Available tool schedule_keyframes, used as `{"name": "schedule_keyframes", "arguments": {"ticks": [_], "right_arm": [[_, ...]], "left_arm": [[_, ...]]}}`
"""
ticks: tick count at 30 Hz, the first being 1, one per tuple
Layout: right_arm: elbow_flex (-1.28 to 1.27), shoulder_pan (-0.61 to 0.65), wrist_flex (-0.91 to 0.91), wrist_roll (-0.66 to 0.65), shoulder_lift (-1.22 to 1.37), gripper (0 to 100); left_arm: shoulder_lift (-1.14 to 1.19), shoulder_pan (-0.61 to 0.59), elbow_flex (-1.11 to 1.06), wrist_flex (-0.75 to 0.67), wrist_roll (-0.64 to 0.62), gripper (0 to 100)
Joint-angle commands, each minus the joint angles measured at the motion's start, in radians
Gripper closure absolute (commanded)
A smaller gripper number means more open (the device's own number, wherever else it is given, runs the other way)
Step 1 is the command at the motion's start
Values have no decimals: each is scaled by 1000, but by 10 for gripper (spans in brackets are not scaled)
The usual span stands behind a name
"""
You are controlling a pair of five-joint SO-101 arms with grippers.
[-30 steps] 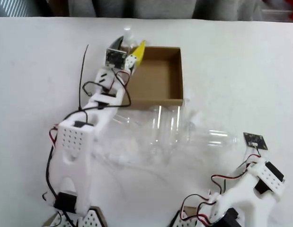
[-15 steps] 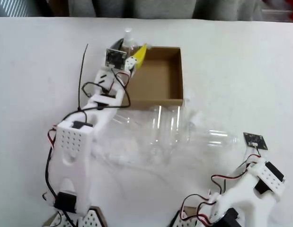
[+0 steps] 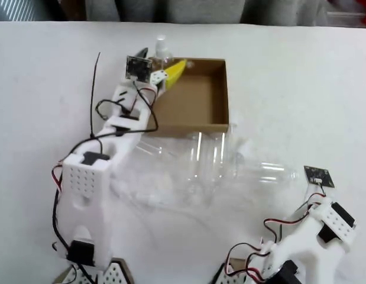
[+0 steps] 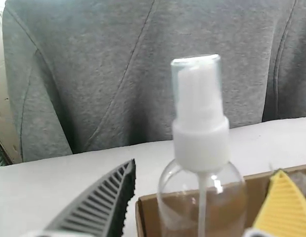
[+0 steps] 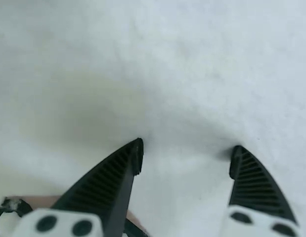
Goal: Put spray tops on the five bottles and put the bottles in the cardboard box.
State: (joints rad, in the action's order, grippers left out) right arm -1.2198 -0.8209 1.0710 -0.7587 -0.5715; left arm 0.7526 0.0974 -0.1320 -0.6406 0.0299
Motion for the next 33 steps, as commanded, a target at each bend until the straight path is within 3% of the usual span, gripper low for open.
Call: {"name": "schedule_keyframes", "arguments": {"ticks": [1,13,21,26,29,33], "right_arm": [[-2,-5,-36,-11,10,737],[-2,-2,-42,-6,15,737],[-2,1,-44,-5,18,737],[-2,1,-44,-5,18,737],[-2,1,-44,-5,19,737],[-2,1,-44,-5,19,737]], "left_arm": [[-145,-4,-37,2,-2,600],[-295,-4,-140,6,-2,600],[-516,-1,-315,18,-2,600],[-680,-2,-368,195,-2,600],[-777,-5,-368,376,-23,605],[-926,-7,-361,621,-77,688]]}}
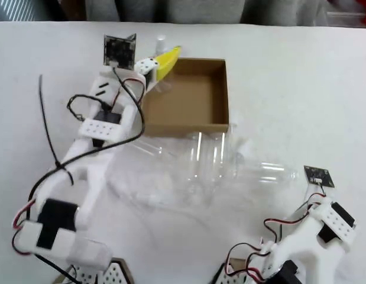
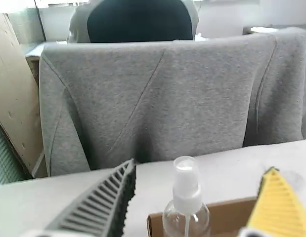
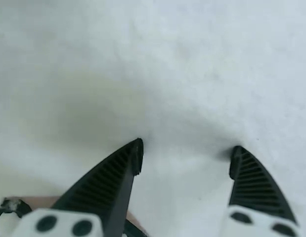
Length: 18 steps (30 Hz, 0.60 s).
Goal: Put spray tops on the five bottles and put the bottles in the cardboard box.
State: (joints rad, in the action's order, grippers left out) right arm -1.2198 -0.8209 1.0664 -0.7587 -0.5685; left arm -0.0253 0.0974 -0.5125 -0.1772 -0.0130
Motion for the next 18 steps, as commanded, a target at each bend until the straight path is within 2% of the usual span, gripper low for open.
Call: {"name": "schedule_keyframes", "arguments": {"ticks": [1,11,18], "right_arm": [[-2,1,-39,-5,16,737],[-2,2,-39,-5,16,737],[-2,2,-39,-5,16,737]], "left_arm": [[-186,-7,14,201,-34,717],[-466,-19,11,597,-34,970],[-588,-27,6,985,-34,972]]}}
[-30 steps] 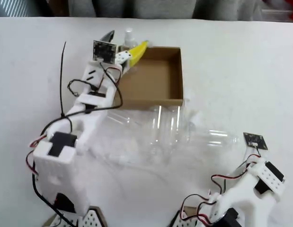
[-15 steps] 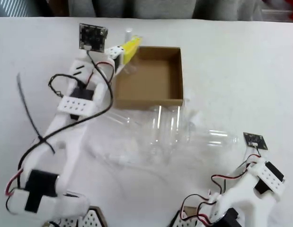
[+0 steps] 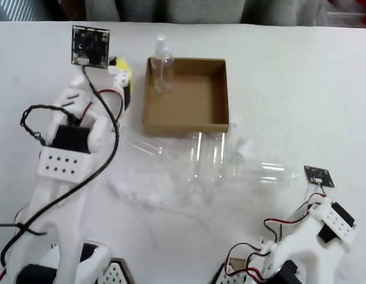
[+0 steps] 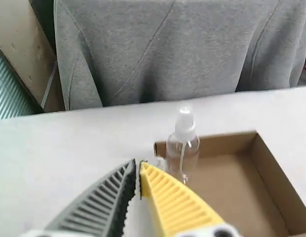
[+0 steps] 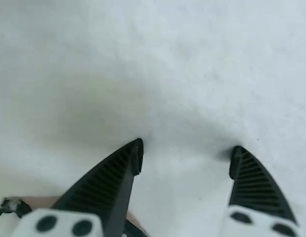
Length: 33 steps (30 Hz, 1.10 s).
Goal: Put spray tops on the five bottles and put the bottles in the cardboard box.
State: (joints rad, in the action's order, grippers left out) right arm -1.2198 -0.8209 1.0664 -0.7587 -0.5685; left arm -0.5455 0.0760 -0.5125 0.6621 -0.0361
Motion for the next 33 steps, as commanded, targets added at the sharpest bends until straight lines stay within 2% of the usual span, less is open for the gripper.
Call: {"name": "schedule_keyframes", "arguments": {"ticks": [1,6,12,16,27,33], "right_arm": [[-2,2,-39,-5,16,737],[-2,1,-39,-5,16,737],[-2,-2,-39,-5,16,737],[-2,-5,-39,-5,16,737],[-2,-7,-38,-5,16,737],[-2,-7,-38,-6,16,737]], "left_arm": [[-77,-4,-9,180,-8,972],[-76,-10,-146,183,-3,972],[-74,-4,-376,-49,163,972],[-71,-7,-440,-164,166,972],[341,-4,-209,-183,169,972],[424,-2,-184,-183,173,970]]}}
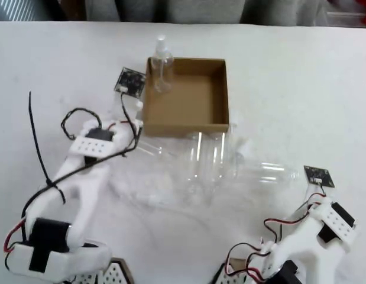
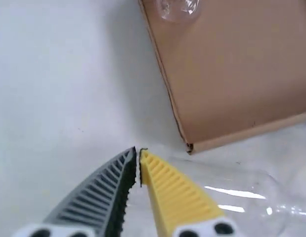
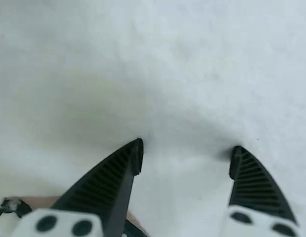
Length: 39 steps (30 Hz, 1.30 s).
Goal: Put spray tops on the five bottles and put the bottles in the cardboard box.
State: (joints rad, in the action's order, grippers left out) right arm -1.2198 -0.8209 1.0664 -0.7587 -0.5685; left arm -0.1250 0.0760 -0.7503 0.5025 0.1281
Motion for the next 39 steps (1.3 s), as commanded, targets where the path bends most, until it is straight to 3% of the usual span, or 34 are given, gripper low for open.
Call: {"name": "schedule_keyframes", "arguments": {"ticks": [1,14,23,33,39], "right_arm": [[-2,-7,-38,-8,16,737],[-2,-7,-38,-9,16,737],[-2,-7,-38,-9,16,737],[-2,-7,-38,-9,16,737],[-2,-7,-38,-9,16,737]], "left_arm": [[10,-2,54,-17,9,970],[7,-8,48,212,11,970],[5,-10,43,265,14,972],[-12,-56,87,278,226,972],[-194,-107,101,334,310,969]]}}
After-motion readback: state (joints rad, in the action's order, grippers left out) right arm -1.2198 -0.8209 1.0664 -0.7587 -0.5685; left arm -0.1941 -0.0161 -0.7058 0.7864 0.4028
